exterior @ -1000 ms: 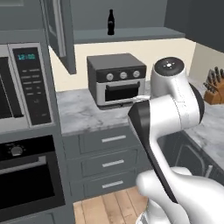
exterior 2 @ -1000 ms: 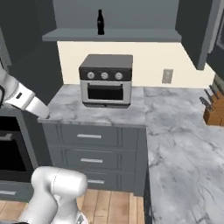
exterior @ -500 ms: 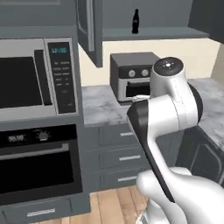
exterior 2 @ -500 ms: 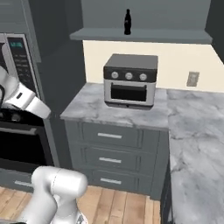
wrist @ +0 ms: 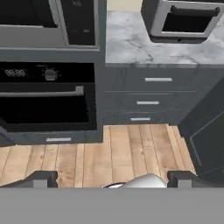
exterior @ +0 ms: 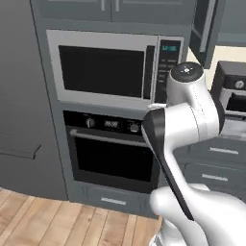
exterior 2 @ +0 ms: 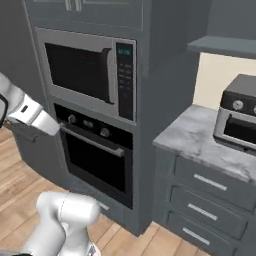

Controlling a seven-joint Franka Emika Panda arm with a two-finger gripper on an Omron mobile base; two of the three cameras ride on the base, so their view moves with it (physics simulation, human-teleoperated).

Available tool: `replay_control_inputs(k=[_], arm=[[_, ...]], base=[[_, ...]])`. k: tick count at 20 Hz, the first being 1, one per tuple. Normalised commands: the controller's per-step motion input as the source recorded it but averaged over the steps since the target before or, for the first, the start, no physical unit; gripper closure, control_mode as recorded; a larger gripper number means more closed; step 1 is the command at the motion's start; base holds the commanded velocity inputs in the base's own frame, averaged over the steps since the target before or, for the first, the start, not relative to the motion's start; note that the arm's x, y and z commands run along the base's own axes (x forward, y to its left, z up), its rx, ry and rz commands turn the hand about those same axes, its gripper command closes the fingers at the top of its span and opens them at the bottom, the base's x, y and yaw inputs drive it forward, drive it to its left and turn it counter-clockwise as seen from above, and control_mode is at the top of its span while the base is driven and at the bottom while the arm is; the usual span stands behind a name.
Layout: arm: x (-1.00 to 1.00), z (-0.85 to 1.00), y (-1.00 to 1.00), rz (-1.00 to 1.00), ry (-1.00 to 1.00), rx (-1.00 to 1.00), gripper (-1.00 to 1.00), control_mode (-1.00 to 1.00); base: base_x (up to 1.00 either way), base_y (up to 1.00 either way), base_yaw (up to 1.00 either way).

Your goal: Pick the can, bottled drink from the counter and place them in the open cabinet.

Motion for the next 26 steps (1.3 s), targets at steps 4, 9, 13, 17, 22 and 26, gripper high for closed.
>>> replay_control_inputs(k=[4, 9, 13, 17, 22, 26], arm=[[0.0, 0.0, 0.0, 0.0, 0.0, 0.0, -1.0, 1.0], [0.0, 0.0, 0.0, 0.0, 0.0, 0.0, -1.0, 1.0], [0.0, 0.0, 0.0, 0.0, 0.0, 0.0, -1.0, 1.0], [0.0, 0.0, 0.0, 0.0, 0.0, 0.0, -1.0, 1.0], [0.0, 0.0, 0.0, 0.0, 0.0, 0.0, -1.0, 1.0], [0.0, 0.0, 0.0, 0.0, 0.0, 0.0, -1.0, 1.0]], base=[[0.0, 0.94, 0.48], [0.0, 0.89, 0.45], [0.0, 0.41, 0.65], [-0.01, 0.16, 0.7], [0.0, 0.26, 0.75], [0.0, 0.34, 0.33]])
